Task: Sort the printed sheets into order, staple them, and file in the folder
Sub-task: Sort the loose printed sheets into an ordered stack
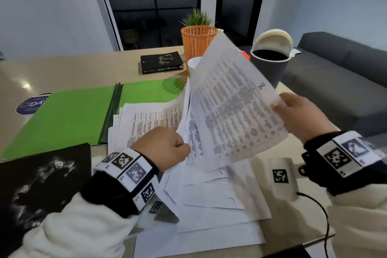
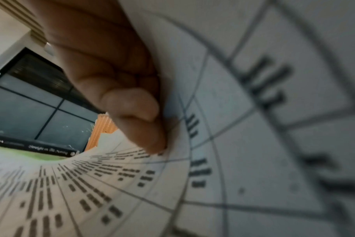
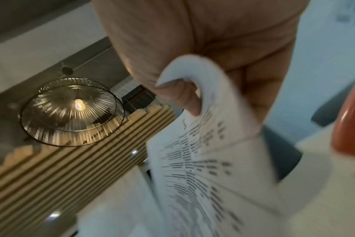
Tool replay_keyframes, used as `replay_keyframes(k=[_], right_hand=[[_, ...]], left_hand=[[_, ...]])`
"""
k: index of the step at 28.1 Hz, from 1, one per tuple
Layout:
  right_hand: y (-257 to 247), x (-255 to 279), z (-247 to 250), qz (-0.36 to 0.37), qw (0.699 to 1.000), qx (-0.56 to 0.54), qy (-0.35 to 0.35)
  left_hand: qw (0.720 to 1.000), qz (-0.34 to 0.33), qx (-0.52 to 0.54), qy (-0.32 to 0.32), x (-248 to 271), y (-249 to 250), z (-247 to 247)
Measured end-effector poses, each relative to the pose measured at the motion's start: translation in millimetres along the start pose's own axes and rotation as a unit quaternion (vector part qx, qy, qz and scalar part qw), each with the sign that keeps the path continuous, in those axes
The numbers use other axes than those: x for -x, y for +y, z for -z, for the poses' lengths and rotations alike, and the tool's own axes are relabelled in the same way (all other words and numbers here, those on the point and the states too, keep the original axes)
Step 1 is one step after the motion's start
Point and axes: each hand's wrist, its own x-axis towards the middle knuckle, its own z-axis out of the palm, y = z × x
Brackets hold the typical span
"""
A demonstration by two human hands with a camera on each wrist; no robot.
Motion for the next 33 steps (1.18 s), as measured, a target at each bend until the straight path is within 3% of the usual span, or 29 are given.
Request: replay_keyframes(k=[2, 4, 6, 10, 16, 21, 28, 33], right_hand=[[13.1, -0.9, 17.4, -0.007, 0.993, 0.084, 0.086], [22.5, 0.7, 31.8, -0.015, 0.983, 0.091, 0.156], [30.8, 0.9, 41.1, -0.032, 0.976, 0.06, 0.206], [40.8, 6.0, 44.4, -0.079, 0.966, -0.061, 0.24], [50.5, 3.6, 28.5, -0.138, 0.955, -0.204, 0.164], [58.4, -1.2, 7.6, -0.146, 0.959, -0.225, 0.095], [59.1, -1.7, 4.4, -0.156, 0.944, -0.271, 0.1], [63.8, 1.4, 7.7, -0.156, 0.951, -0.244, 0.106]], left_hand=[[1.0, -0.008, 0.006, -0.018, -1.0, 4.4, -11.4], [0.999, -0.025, 0.011, -0.039, -1.5, 9.4, -17.4], [0.998, -0.031, 0.021, -0.047, -2.3, 11.7, -18.7], [0.998, -0.039, 0.017, -0.056, -5.0, 12.4, -18.5], [0.996, -0.045, -0.006, -0.083, -8.7, 13.8, -11.2], [0.993, -0.049, -0.017, -0.106, -11.8, 8.0, -9.2], [0.995, -0.066, -0.028, -0.073, -14.2, 4.2, -18.4], [0.995, -0.069, -0.047, -0.055, -14.2, 6.7, -23.1]])
